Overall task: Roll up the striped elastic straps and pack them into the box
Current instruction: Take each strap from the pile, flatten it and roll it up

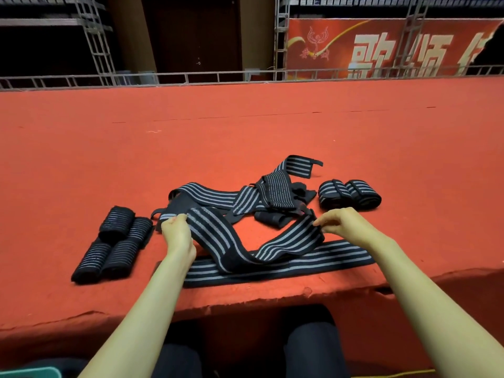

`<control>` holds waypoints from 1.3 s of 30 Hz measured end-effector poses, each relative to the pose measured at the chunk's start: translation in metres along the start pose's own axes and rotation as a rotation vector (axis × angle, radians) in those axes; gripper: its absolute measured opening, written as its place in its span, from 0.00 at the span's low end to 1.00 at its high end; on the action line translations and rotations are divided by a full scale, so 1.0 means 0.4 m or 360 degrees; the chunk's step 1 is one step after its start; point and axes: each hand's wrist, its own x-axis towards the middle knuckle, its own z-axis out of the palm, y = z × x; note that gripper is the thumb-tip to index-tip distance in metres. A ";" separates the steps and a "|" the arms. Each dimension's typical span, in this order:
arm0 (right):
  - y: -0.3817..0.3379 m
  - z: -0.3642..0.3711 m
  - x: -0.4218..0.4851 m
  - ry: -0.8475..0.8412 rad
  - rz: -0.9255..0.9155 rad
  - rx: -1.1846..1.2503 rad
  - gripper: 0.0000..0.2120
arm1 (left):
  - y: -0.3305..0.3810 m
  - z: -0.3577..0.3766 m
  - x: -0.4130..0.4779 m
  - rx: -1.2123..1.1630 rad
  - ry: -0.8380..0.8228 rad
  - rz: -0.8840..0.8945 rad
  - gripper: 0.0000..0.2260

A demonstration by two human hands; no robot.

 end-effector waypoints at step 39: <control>-0.122 0.286 -0.022 0.0143 -0.0187 -0.0165 0.15 | -0.103 -0.198 -0.119 0.1561 -0.0061 0.0740 0.14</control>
